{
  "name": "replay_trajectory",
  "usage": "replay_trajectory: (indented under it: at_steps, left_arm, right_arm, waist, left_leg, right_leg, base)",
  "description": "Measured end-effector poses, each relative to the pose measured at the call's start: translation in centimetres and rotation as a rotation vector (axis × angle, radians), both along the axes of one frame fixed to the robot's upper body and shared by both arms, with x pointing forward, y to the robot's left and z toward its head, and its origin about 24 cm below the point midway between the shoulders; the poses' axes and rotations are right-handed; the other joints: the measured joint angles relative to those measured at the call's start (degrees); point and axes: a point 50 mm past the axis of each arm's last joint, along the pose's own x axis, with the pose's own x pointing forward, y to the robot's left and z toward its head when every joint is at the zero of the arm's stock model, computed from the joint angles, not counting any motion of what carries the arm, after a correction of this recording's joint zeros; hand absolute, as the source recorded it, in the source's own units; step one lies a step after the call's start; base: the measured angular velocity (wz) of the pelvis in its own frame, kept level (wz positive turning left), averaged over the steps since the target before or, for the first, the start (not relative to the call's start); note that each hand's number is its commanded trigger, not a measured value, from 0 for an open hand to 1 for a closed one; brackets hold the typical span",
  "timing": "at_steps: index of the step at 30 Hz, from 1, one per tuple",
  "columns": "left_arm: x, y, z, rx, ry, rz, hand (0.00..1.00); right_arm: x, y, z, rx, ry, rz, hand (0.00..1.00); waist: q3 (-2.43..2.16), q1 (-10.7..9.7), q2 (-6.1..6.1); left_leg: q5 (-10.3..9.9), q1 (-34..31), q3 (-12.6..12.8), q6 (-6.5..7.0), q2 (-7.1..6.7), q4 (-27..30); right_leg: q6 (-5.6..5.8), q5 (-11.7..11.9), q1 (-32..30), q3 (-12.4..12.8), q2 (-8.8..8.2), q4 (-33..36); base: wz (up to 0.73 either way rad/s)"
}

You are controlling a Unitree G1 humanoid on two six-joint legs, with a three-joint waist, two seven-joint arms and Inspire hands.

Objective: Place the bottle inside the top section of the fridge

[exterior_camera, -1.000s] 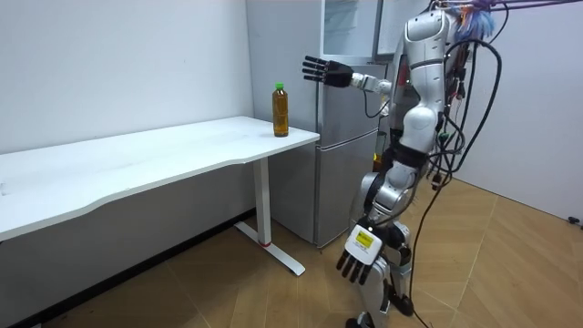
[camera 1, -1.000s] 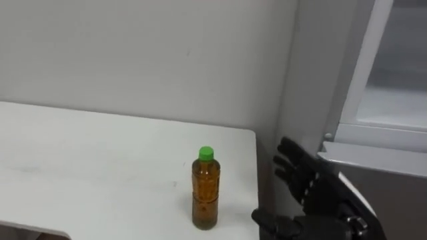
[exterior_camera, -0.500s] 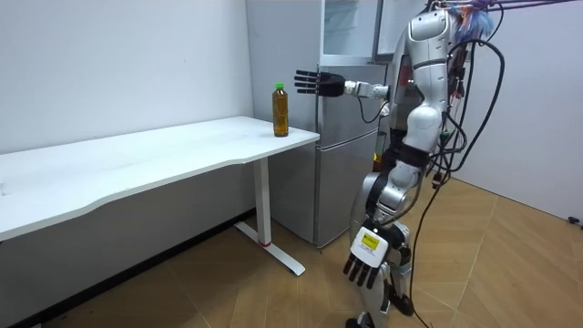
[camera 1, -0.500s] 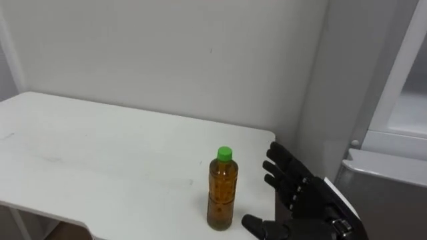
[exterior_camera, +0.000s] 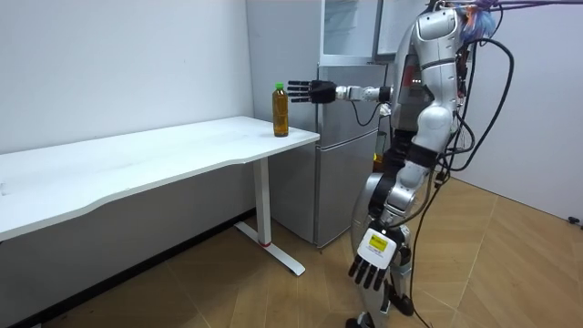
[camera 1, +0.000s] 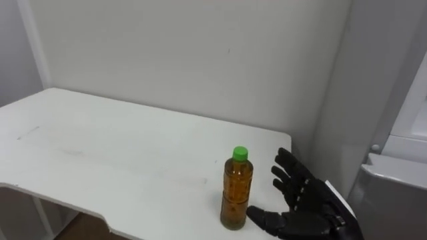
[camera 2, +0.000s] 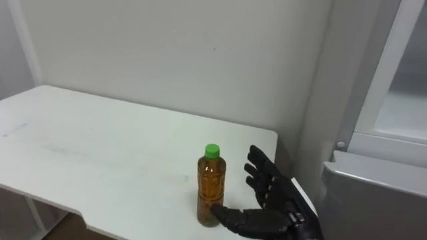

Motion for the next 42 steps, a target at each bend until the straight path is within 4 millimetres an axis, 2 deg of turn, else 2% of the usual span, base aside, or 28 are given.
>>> replay_trajectory:
  at_steps: [5, 9, 11, 13, 15, 17, 21, 27, 31, 37, 42]
  left_arm:
    - [0.2, 0.0, 0.1, 0.003, -0.009, 0.0, 0.0]
    - [0.4, -0.3, 0.0, -0.001, -0.009, -0.026, 0.0]
    - [0.7, -0.5, 0.0, -0.003, -0.006, -0.038, 0.0]
    - [1.1, -0.5, 0.0, -0.002, -0.007, -0.046, 0.0]
    - [1.1, -0.5, 0.0, -0.001, -0.002, -0.045, 0.0]
    - [1.2, -0.5, 0.0, 0.001, 0.002, -0.05, 0.0]
    - [1.7, -0.8, 0.0, -0.008, -0.011, -0.065, 0.0]
    - [2.6, -0.9, 0.0, -0.01, -0.032, -0.077, 0.0]
    - [3.0, -1.3, 0.0, -0.005, -0.04, -0.114, 0.0]
    - [2.5, -1.6, -0.1, -0.006, -0.021, -0.129, 0.0]
    - [2.4, -1.6, -0.1, -0.007, -0.017, -0.129, 0.0]
  right_arm:
    - [0.5, 0.3, -0.2, -0.008, 0.018, -0.033, 0.0]
    - [1.4, 0.4, -1.4, -0.035, 0.085, -0.08, 0.0]
    - [2.2, 0.3, -1.9, -0.055, 0.117, -0.117, 0.0]
    - [3.1, 0.2, -2.0, -0.077, 0.136, -0.163, 0.0]
    - [3.4, 0.0, -2.4, -0.102, 0.158, -0.197, 0.0]
    - [3.4, -0.4, -2.9, -0.121, 0.184, -0.241, 0.0]
    - [3.7, -1.0, -3.4, -0.167, 0.213, -0.322, 0.0]
    - [3.8, -1.1, -3.2, -0.186, 0.202, -0.385, 0.0]
    - [3.7, -0.9, -3.3, -0.235, 0.193, -0.421, 0.0]
    - [3.7, -0.3, -3.7, -0.313, 0.184, -0.432, 0.0]
    - [4.1, -0.5, -3.8, -0.331, 0.196, -0.467, 0.0]
  waist:
    - [0.06, 0.4, 0.36]
    - [0.17, 1.1, 0.11]
    - [0.14, 1.3, -0.11]
    - [0.32, 1.6, -0.36]
    - [0.47, 1.7, -0.54]
    - [0.5, 3.0, -0.62]
    - [0.6, 3.5, -0.55]
    - [1.27, 4.1, -0.62]
    - [1.25, 4.5, -0.71]
    - [1.22, 4.8, -0.65]
    - [1.21, 4.9, -0.63]
  left_leg:
    - [0.5, -0.6, -0.7, -0.01, -0.29, -0.2]
    - [0.8, -1.1, -1.1, 0.05, -0.41, -0.1]
    - [0.8, -2.7, -1.5, 0.1, -0.42, 0.7]
    - [1.0, -4.9, -2.2, 0.22, -0.58, 1.4]
    - [1.2, -5.7, -2.8, 0.37, -0.85, 1.6]
    - [1.3, -6.2, -2.9, 0.42, -0.92, 1.7]
    - [1.3, -7.4, -3.9, 0.44, -1.1, 2.3]
    - [1.3, -7.9, -4.3, 0.41, -1.16, 2.5]
    - [1.3, -8.6, -5.1, 0.4, -1.36, 3.0]
    - [1.5, -8.7, -5.6, 0.31, -1.48, 3.0]
    - [1.7, -8.7, -5.8, 0.26, -1.53, 3.0]
  right_leg:
    - [0.0, 0.0, -0.4, -0.6, -0.19, 0.0]
    - [0.01, 0.0, -0.6, -1.4, -0.42, 0.2]
    - [0.0, 0.0, -1.6, -2.1, -0.51, 0.4]
    - [-0.02, 0.0, -3.3, -2.8, -0.75, 1.2]
    - [-0.06, 0.0, -3.7, -3.3, -0.92, 1.1]
    - [-0.06, 0.0, -4.1, -3.5, -0.97, 1.1]
    - [-0.06, 0.1, -4.4, -4.6, -1.03, 1.1]
    - [-0.05, 0.1, -4.5, -5.1, -1.01, 1.0]
    - [-0.05, 0.1, -4.6, -6.1, -1.0, 0.9]
    - [-0.05, 0.1, -4.4, -6.6, -0.99, 0.9]
    - [-0.08, 0.1, -4.3, -6.7, -0.99, 1.0]
  base:
    - [0.06]
    - [0.08]
    - [0.2]
    - [0.17]
    - [0.17]
    - [0.1]
    - [0.14]
    - [0.04]
    - [0.1]
    - [0.05]
    - [0.01]
